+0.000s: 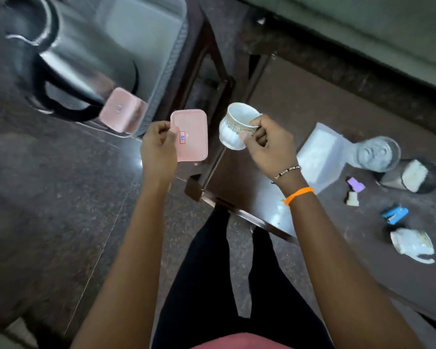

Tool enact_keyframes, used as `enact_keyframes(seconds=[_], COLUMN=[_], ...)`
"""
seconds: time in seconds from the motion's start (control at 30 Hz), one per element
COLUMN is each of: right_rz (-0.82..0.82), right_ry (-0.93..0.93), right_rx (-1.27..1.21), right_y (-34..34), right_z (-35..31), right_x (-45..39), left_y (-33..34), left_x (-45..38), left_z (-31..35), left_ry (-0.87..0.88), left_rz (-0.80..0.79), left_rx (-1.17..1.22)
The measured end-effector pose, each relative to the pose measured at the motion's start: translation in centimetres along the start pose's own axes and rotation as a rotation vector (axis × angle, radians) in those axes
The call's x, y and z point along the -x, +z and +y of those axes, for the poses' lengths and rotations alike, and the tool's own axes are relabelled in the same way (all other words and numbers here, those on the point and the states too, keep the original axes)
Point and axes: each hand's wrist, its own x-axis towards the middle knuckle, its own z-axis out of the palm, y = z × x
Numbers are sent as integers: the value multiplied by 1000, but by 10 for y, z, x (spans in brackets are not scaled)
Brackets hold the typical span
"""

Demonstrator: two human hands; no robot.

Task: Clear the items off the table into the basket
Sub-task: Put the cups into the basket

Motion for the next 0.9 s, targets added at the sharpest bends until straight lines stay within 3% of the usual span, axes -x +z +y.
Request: enact_keyframes(seconds=[0.23,0.33,0.57,0.9], right_rz=[-104,-114,-142,-238], right_ry=[-153,-226,-223,-229], right_rx=[42,85,244,598], right_y=[78,108,159,185], right_z=[-77,-100,-110,-108], right_x=[-66,-88,-120,-141], left_y=[-81,-103,-102,-97], left_x=[-84,-116,-136,-140], left_z=[10,6,-9,-20], left_ry=[86,40,50,-107], left_rz=[187,214,116,-61], left_rx=[-234,-288,-307,-344])
